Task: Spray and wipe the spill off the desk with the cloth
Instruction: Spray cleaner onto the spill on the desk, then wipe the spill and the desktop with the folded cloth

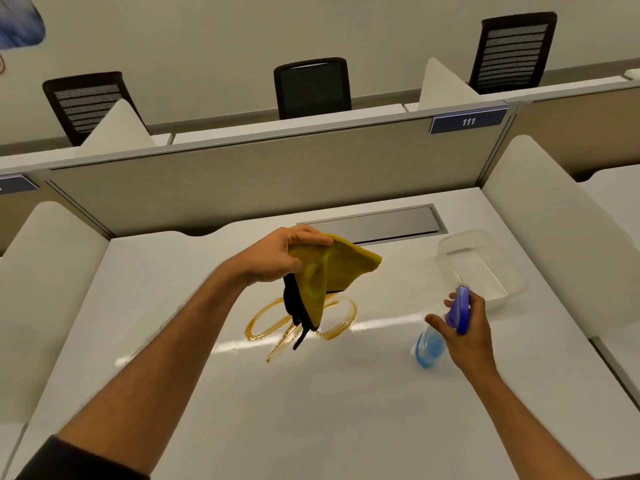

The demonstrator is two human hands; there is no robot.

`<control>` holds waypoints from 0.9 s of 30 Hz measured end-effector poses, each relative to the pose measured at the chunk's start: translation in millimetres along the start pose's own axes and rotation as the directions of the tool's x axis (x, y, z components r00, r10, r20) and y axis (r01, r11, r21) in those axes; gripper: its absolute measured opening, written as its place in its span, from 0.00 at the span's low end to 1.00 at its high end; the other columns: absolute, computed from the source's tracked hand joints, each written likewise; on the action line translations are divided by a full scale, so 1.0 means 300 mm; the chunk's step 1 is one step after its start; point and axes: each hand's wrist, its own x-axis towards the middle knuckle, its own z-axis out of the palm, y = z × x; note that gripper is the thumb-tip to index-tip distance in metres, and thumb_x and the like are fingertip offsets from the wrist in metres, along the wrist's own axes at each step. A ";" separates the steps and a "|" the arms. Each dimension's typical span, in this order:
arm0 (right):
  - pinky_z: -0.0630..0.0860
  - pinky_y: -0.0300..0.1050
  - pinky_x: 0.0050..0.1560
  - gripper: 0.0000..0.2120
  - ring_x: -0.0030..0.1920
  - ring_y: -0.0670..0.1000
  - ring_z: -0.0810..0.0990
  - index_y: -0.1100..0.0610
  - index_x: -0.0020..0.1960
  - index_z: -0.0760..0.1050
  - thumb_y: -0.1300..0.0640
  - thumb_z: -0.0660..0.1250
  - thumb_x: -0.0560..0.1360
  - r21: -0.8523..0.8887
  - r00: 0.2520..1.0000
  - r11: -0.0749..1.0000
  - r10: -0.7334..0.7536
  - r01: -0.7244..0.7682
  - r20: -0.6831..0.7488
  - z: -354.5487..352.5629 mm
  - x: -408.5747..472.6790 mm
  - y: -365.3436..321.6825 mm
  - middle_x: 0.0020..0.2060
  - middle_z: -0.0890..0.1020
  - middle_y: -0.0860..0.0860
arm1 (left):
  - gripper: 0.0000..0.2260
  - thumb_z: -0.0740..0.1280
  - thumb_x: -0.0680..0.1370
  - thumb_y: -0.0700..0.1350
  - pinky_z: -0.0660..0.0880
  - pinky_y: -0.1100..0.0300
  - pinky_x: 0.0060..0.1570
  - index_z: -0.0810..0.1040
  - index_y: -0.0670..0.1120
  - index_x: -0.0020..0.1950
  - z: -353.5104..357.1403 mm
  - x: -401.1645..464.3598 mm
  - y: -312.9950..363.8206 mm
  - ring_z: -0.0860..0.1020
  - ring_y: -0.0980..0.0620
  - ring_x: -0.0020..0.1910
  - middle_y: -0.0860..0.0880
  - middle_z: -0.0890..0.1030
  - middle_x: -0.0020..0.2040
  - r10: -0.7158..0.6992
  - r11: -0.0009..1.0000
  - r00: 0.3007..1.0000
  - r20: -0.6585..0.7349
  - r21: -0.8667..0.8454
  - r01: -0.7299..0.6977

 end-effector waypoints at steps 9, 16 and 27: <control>0.67 0.45 0.72 0.40 0.77 0.47 0.62 0.50 0.75 0.64 0.44 0.74 0.67 -0.322 0.886 0.847 -0.461 0.422 -0.051 0.048 -0.141 -0.273 0.74 0.68 0.49 | 0.26 0.65 0.72 0.31 0.80 0.62 0.49 0.80 0.51 0.66 0.006 -0.004 -0.110 0.75 0.48 0.60 0.53 0.74 0.64 0.060 0.998 0.994 0.090 0.012 -0.062; 0.69 0.52 0.70 0.34 0.68 0.48 0.70 0.44 0.76 0.63 0.46 0.73 0.74 -0.428 0.849 0.844 -0.060 0.324 0.525 0.399 -0.031 -0.298 0.72 0.73 0.46 | 0.25 0.63 0.73 0.30 0.81 0.56 0.56 0.82 0.51 0.64 0.119 0.034 -0.246 0.76 0.47 0.60 0.55 0.77 0.62 0.077 0.997 0.984 0.163 -0.033 -0.073; 0.81 0.52 0.54 0.10 0.51 0.57 0.84 0.58 0.59 0.82 0.61 0.67 0.79 -0.415 0.900 0.801 -0.350 0.431 0.260 0.435 0.104 -0.173 0.53 0.86 0.56 | 0.22 0.65 0.79 0.34 0.72 0.65 0.46 0.79 0.57 0.67 0.247 0.198 -0.381 0.69 0.56 0.51 0.53 0.80 0.56 0.273 0.950 0.952 -0.141 0.196 -0.243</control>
